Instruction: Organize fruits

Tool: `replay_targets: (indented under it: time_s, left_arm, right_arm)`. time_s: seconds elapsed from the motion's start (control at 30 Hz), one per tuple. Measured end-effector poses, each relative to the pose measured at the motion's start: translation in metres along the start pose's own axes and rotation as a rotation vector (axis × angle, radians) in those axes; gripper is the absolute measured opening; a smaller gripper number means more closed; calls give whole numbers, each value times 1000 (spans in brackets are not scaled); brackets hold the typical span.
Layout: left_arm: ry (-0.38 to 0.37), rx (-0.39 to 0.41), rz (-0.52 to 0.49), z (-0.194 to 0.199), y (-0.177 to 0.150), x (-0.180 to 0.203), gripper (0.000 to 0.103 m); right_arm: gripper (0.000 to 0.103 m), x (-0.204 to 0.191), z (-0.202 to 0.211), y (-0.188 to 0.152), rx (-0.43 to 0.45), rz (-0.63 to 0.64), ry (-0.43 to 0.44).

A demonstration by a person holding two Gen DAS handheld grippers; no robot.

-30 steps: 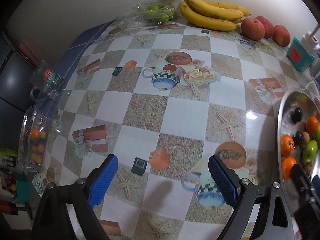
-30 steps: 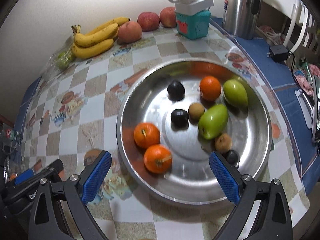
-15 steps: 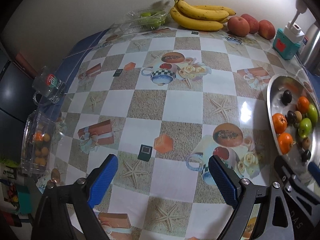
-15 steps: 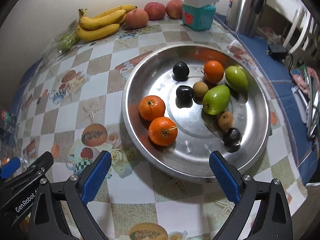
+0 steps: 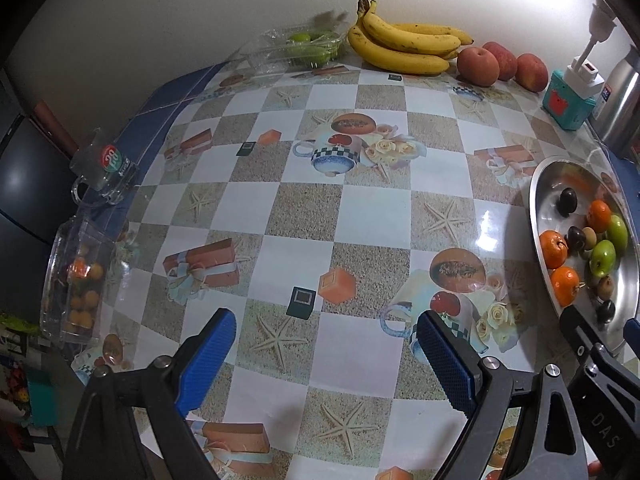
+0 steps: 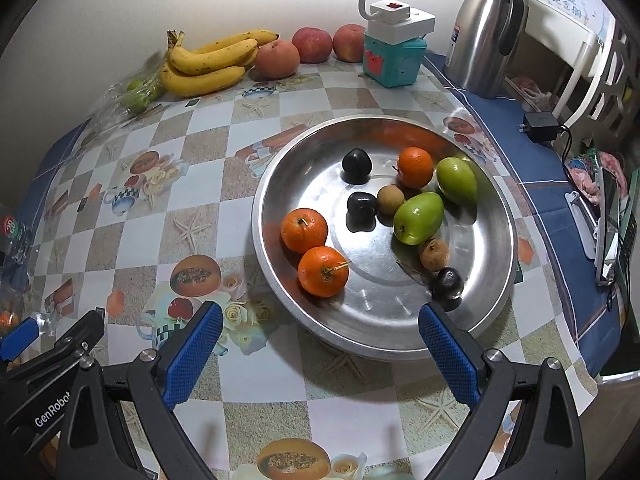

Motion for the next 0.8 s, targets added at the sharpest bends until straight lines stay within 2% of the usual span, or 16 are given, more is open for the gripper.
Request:
replay_targets:
  time_s: [0.47,0.8]
  left_arm:
    - [2,0,3,-3,2,-2,94]
    - [-28,3,9,0,3,0,94]
  right_arm:
    - [98,-3,-2,-1,-8,0,11]
    - [98,-4,0,0,5,3,12]
Point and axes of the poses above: each gripper's, at about its wrist camera, not at the fingertips, and z roughly against the way its jaws point, x to its right, y to its top, the point moved 6 cm from there along -z, roughly the way its jaws point, and after that the axes turned 8 degrees about x, right-handed, at the moved point
